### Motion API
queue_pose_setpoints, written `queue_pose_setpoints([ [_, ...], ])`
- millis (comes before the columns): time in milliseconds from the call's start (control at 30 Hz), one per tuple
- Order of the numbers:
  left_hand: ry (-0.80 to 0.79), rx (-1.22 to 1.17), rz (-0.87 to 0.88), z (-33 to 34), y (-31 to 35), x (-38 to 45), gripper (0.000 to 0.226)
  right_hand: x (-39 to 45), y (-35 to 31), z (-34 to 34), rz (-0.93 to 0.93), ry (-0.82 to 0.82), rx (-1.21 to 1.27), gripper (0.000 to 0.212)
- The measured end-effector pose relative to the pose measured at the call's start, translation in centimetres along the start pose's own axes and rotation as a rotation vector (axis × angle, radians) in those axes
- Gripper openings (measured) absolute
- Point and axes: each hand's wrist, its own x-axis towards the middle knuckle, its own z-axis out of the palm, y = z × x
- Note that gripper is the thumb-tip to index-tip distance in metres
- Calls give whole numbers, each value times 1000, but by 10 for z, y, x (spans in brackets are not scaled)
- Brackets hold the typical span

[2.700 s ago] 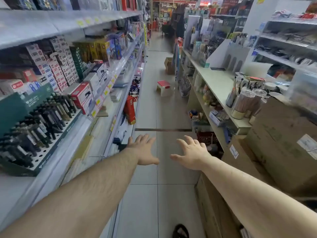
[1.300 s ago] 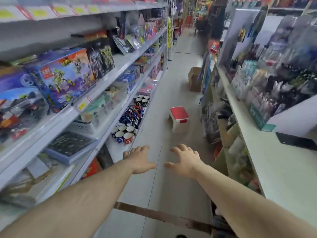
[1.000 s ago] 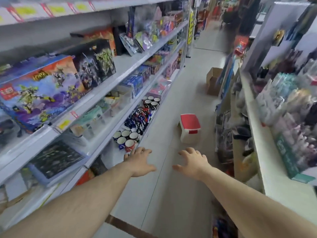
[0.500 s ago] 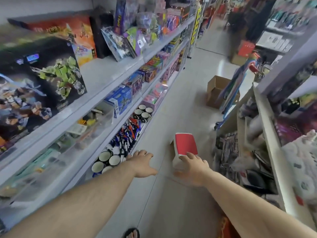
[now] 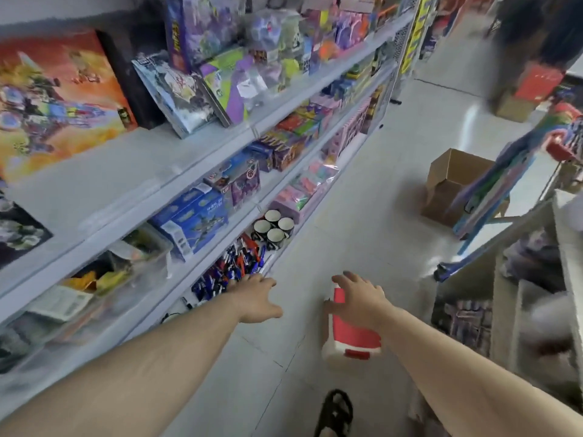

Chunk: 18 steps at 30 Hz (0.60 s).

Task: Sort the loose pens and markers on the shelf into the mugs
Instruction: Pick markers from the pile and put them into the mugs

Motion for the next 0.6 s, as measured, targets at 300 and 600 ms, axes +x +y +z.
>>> queue_pose_setpoints([
  [300,30,-132,-133,-57,49,87,85,130,54,-78,-215,-111,-150,80],
  [600,-12,-186,-153,-74,-12,188,86,238,22,-103,-217,-185,-264,81],
])
